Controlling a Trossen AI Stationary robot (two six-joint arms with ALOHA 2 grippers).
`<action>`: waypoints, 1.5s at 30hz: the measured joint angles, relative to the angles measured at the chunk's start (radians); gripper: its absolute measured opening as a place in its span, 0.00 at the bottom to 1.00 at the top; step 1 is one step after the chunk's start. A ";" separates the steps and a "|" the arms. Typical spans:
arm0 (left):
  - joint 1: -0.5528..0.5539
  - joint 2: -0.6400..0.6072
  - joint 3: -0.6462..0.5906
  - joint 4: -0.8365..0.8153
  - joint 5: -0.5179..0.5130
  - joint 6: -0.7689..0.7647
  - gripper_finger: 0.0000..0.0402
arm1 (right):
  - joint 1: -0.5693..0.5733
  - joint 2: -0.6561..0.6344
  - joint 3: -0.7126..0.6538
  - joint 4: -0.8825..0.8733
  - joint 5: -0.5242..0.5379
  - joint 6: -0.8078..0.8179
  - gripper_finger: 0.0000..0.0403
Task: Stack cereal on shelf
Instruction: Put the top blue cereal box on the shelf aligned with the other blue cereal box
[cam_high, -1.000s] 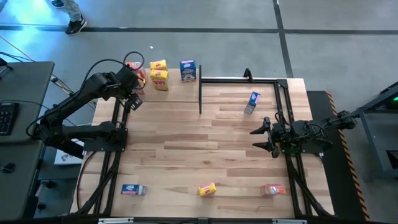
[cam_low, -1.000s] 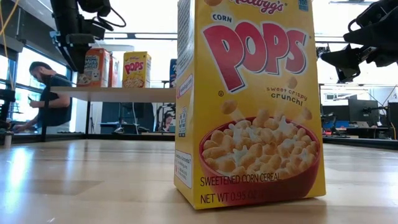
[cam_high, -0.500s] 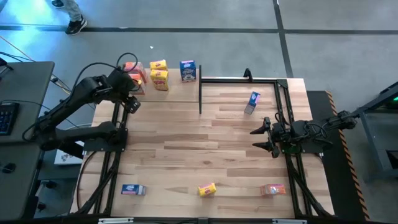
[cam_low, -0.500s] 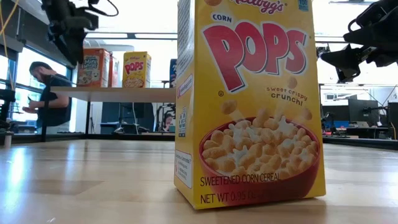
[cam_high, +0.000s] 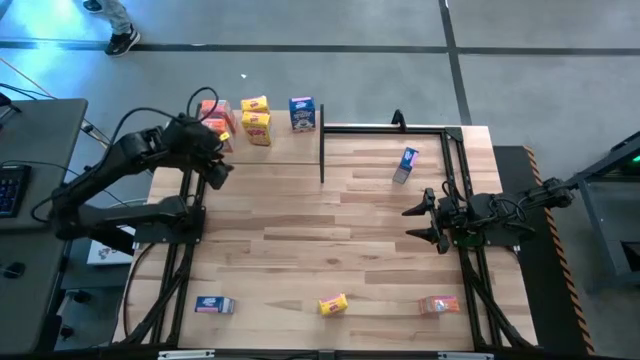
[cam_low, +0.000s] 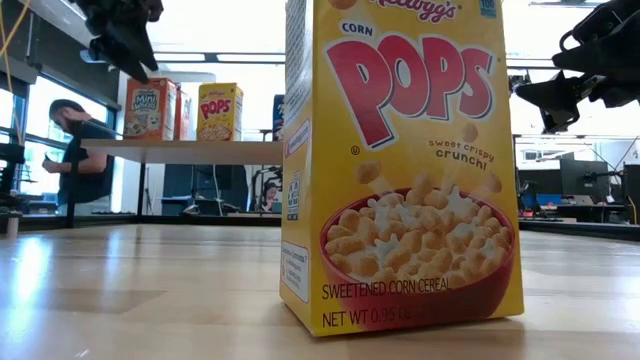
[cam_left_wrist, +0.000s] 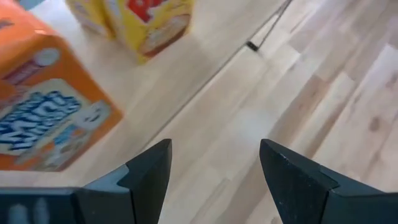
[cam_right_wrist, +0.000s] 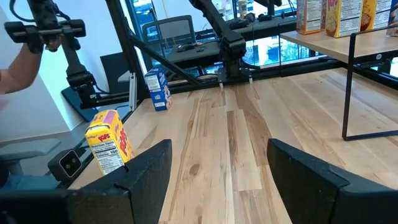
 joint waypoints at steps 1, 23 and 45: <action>-0.014 0.001 0.000 0.010 0.000 -0.009 0.58 | 0.000 0.000 0.000 0.000 0.000 0.000 0.64; -0.335 0.089 -0.001 0.515 0.014 -0.092 0.58 | 0.000 0.000 0.000 -0.009 -0.143 0.017 0.64; -0.518 0.401 -0.001 0.890 0.006 -0.109 0.58 | 0.000 0.000 0.000 -0.015 -0.131 0.018 0.64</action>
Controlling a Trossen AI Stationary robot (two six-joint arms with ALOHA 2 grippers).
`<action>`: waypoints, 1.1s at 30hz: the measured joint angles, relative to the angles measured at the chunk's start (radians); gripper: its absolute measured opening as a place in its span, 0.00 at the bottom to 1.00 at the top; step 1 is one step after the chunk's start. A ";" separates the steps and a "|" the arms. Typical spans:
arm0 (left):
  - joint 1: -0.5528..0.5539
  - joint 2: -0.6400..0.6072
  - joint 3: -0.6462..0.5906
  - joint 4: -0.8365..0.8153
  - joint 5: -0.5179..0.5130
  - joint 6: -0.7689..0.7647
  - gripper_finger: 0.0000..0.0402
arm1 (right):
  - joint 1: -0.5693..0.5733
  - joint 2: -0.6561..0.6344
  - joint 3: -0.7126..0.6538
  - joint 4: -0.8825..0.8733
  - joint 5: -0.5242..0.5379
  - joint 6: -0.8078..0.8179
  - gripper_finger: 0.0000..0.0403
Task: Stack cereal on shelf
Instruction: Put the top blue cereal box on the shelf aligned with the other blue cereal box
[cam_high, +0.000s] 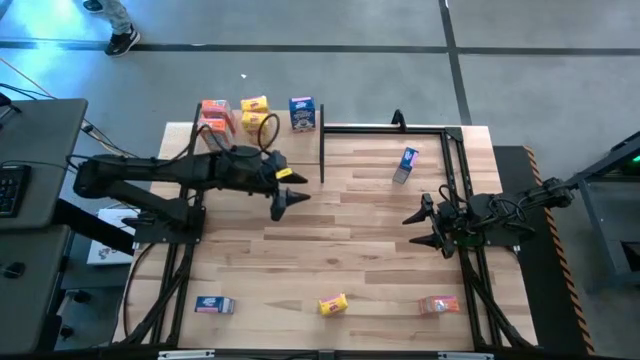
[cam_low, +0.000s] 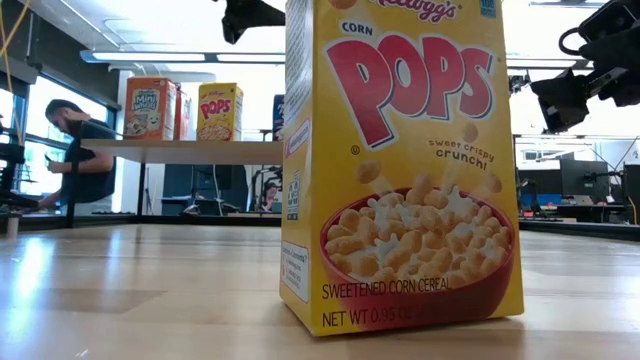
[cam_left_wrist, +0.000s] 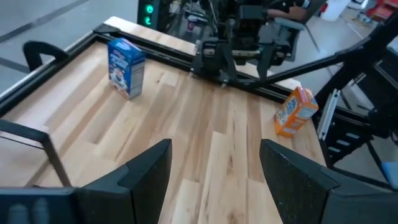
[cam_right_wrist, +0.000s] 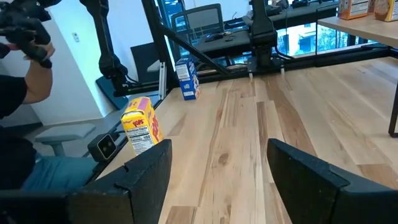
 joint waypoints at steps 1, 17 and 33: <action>-0.005 0.009 0.000 0.008 0.000 -0.001 0.58 | 0.000 0.000 0.000 0.000 0.000 0.000 0.64; -0.031 0.052 0.000 0.019 -0.004 -0.052 0.58 | 0.000 0.000 0.000 0.079 0.105 0.017 0.64; -0.031 0.051 0.000 0.017 -0.004 -0.052 0.58 | 0.000 0.000 0.111 -0.006 0.089 -0.043 0.64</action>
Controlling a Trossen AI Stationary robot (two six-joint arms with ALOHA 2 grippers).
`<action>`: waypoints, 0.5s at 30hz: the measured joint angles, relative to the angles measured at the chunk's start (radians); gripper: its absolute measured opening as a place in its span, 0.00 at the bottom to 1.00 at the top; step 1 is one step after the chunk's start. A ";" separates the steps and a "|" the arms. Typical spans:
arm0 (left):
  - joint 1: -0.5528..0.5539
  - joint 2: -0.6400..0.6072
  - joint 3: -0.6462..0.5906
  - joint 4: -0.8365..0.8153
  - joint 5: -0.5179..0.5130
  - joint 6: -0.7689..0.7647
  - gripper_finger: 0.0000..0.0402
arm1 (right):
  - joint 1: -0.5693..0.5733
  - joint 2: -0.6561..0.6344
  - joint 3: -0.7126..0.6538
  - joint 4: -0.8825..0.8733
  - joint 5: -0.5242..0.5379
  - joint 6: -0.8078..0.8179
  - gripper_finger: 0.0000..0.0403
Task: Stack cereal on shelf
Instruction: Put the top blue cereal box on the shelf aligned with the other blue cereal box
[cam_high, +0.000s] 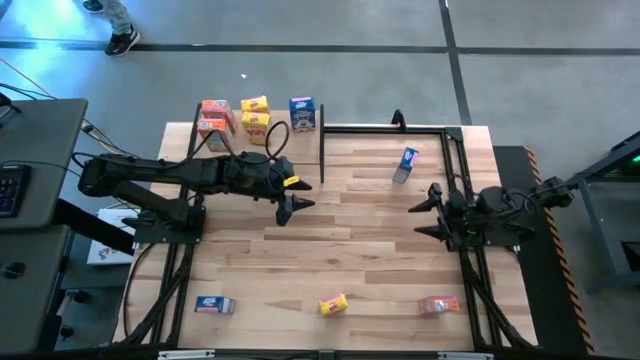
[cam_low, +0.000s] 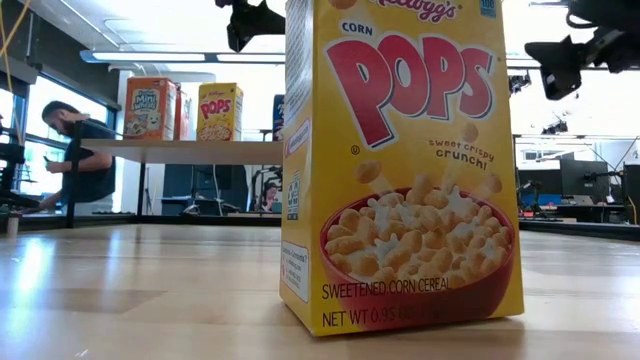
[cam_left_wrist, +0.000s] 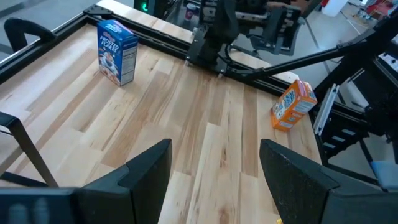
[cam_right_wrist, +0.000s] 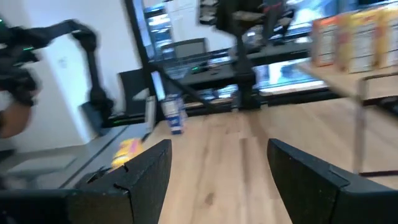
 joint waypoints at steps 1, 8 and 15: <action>0.000 0.000 0.000 0.000 0.000 0.000 0.58 | 0.000 0.000 0.013 -0.006 0.029 -0.004 0.64; 0.000 0.000 0.000 0.000 0.000 0.000 0.58 | 0.000 0.000 0.123 -0.006 0.041 -0.065 0.64; 0.000 0.000 0.000 -0.001 0.000 0.000 0.58 | 0.000 0.000 0.240 -0.004 0.038 -0.155 0.64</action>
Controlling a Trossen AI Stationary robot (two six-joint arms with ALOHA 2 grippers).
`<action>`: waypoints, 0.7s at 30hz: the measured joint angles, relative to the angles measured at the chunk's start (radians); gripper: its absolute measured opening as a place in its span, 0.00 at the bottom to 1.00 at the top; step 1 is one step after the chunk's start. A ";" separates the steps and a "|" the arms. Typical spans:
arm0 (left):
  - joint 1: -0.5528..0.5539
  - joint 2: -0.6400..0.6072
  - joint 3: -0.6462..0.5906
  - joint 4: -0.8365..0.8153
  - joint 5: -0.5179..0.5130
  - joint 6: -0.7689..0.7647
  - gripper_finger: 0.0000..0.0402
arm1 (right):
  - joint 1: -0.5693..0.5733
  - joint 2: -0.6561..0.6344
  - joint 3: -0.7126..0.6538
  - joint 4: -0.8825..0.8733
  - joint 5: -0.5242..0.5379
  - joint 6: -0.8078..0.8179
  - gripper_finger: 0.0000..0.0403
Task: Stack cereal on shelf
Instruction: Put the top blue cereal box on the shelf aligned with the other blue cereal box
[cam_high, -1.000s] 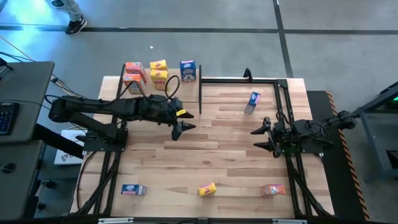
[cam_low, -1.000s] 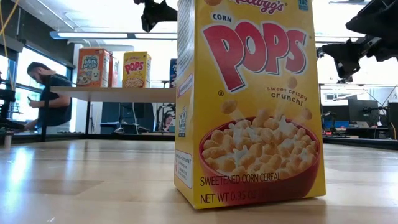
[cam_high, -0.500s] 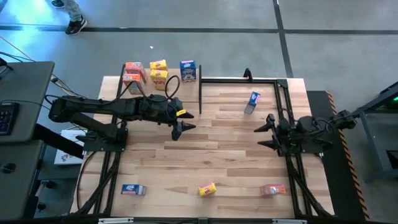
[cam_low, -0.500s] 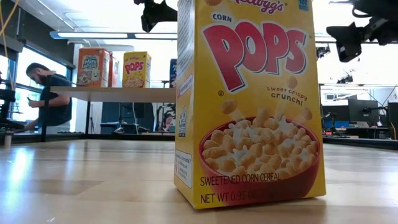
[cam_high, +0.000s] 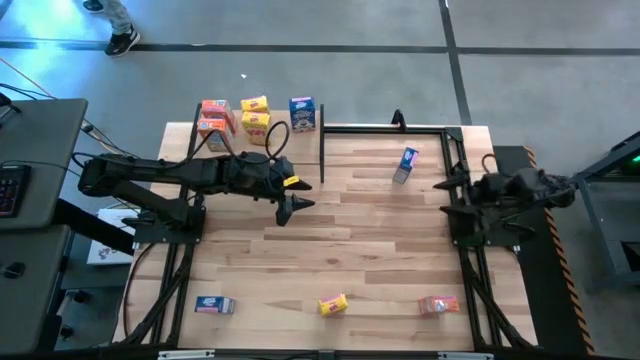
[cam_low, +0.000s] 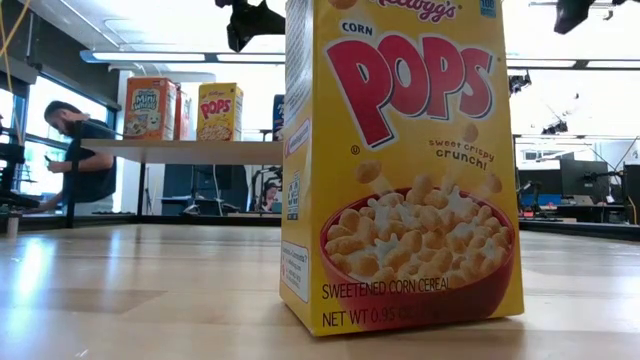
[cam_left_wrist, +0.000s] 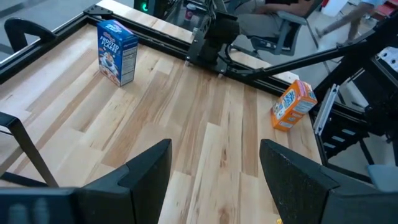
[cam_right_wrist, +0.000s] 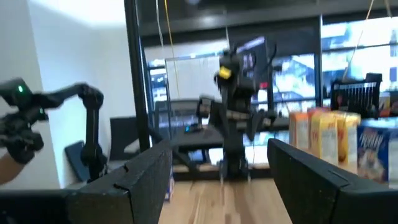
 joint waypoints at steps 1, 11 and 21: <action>0.000 0.000 0.000 -0.002 0.000 0.000 0.58 | 0.000 0.000 0.015 0.000 0.000 -0.007 0.64; 0.000 0.000 0.000 -0.006 0.000 0.034 0.58 | 0.000 0.000 0.145 0.027 0.054 -0.068 0.64; 0.001 0.000 0.000 -0.010 0.000 0.035 0.58 | 0.000 0.100 0.296 0.112 0.235 -0.197 0.64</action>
